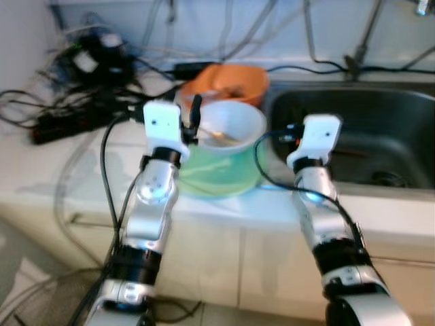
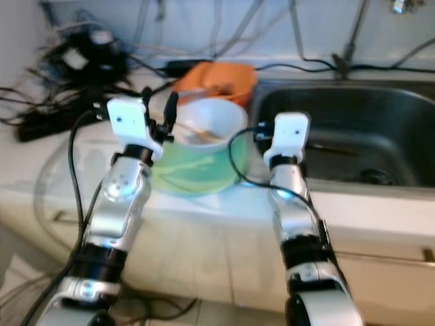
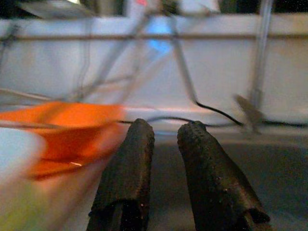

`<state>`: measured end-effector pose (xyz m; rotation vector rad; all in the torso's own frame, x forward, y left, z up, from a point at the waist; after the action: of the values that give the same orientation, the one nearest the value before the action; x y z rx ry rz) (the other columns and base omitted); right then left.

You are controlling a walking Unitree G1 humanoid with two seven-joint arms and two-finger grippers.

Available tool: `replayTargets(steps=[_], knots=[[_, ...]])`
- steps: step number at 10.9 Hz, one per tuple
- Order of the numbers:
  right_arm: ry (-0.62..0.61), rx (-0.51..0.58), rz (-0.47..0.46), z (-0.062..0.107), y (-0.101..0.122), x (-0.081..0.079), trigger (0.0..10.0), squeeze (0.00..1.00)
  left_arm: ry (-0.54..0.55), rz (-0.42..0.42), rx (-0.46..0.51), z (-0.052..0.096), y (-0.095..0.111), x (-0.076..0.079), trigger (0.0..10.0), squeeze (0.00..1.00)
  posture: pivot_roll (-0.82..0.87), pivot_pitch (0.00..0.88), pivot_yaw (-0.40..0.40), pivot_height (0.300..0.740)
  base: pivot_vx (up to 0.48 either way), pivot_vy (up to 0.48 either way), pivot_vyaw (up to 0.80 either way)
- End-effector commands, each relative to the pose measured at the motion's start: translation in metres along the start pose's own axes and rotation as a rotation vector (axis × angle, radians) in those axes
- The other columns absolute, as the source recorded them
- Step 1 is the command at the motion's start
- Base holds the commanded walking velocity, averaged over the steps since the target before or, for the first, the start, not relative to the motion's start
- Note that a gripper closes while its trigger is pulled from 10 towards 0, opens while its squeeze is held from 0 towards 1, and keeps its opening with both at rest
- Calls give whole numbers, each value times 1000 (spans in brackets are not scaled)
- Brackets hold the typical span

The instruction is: Kitchen organization

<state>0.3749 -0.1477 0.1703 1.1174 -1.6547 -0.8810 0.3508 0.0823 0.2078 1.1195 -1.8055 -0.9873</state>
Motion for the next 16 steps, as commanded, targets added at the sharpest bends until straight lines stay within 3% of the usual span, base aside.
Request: replayTargets(steps=[1, 5, 6, 8, 9, 11, 12, 14, 15, 16], knots=[[0, 7, -7, 0, 2, -2, 10000, 0, -9, -10, 32, 1, 8, -3, 10000, 0, 92, 0, 81, 740, 0, 0, 0], [0, 1, -10, 1, 0, -4, 10000, 0, -54, 26, 76, 6, 33, 7, 10000, 0, 101, 0, 81, 740, 0, 0, 0], [1, 1, -11, 1, 0, -4, 10000, 0, -36, 61, 52, 11, 35, -1, 10000, 0, 102, 0, 81, 740, 0, 0, 0], [2, -3, -12, 2, -1, -5, 10000, 0, 77, 95, -43, 24, 24, -36, 10000, 0, 105, 0, 82, 740, 0, 0, 0], [6, -4, -13, 2, -1, -6, 10000, 0, 154, 81, -88, 33, 23, -61, 10000, 0, 112, 0, 82, 740, 0, 0, 0], [11, -5, -15, 2, -2, -7, 10000, 0, 267, 133, -128, 45, 21, -95, 10000, 0, 118, 0, 83, 740, 0, 0, 0], [17, -3, -18, 1, -1, -10, 10000, 0, 274, 230, -158, 48, 17, -101, 10000, 0, 118, 0, 86, 740, 0, 0, 0], [18, -1, -22, 1, 0, -11, 10000, 0, 213, 379, -182, 39, 11, -89, 10000, 0, 115, 0, 86, 740, 0, 0, 0], [16, -1, -21, 1, 0, -10, 10000, 0, 154, 407, -179, 31, 11, -78, 10000, 1000, 107, 0, 89, 740, 0, 0, 0], [13, -2, -20, 1, -1, -9, 10000, 0, 124, 416, -182, 27, 12, -72, 10000, 1000, 103, 0, 92, 740, 0, 0, 0]])
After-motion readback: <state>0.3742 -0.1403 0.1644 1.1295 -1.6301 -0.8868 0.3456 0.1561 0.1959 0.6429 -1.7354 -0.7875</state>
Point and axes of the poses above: a point about 5 cm out from each wrist's last joint towards the gripper, its own z axis pointing back from the gripper into the wrist, its own y axis along the axis of the wrist's last joint, x = y × z, the point moved 2 cm from there along -z, pointing out of the wrist towards the gripper, and after that the axes turned 15 degrees about z, right-handed, at the moved point
